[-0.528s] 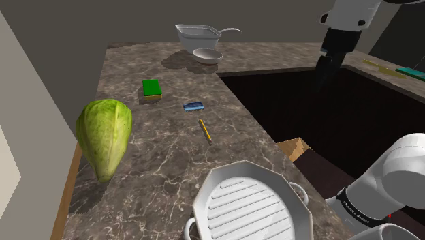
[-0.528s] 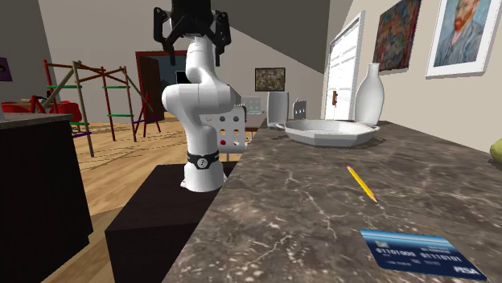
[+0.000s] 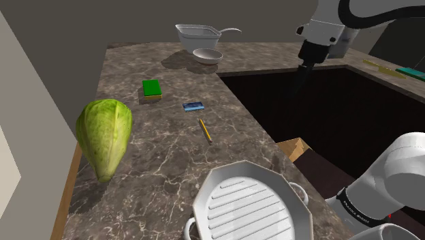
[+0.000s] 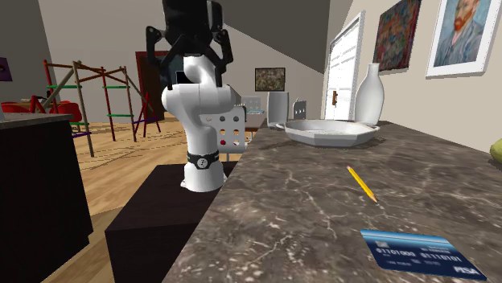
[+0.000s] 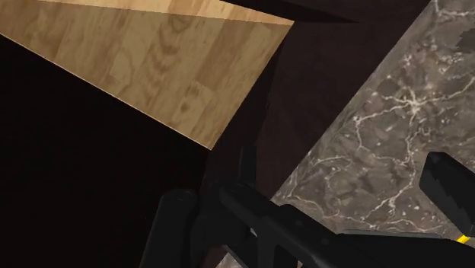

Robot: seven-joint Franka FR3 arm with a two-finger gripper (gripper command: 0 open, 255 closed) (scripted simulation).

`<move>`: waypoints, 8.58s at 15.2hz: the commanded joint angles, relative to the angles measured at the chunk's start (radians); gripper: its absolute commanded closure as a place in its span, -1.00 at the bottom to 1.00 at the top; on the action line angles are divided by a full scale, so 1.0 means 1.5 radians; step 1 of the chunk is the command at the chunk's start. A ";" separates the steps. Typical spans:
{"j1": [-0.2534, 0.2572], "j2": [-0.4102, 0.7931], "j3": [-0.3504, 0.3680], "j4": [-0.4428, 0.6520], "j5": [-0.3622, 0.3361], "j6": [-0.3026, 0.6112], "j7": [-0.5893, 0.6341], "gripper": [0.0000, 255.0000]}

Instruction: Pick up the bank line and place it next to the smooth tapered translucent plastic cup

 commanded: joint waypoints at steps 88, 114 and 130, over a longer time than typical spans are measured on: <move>0.196 0.559 -0.051 0.528 0.365 0.213 -0.687 1.00; 0.277 0.153 0.058 0.118 0.314 0.308 -0.506 1.00; 0.350 -0.128 0.235 -0.075 0.356 0.306 -0.283 1.00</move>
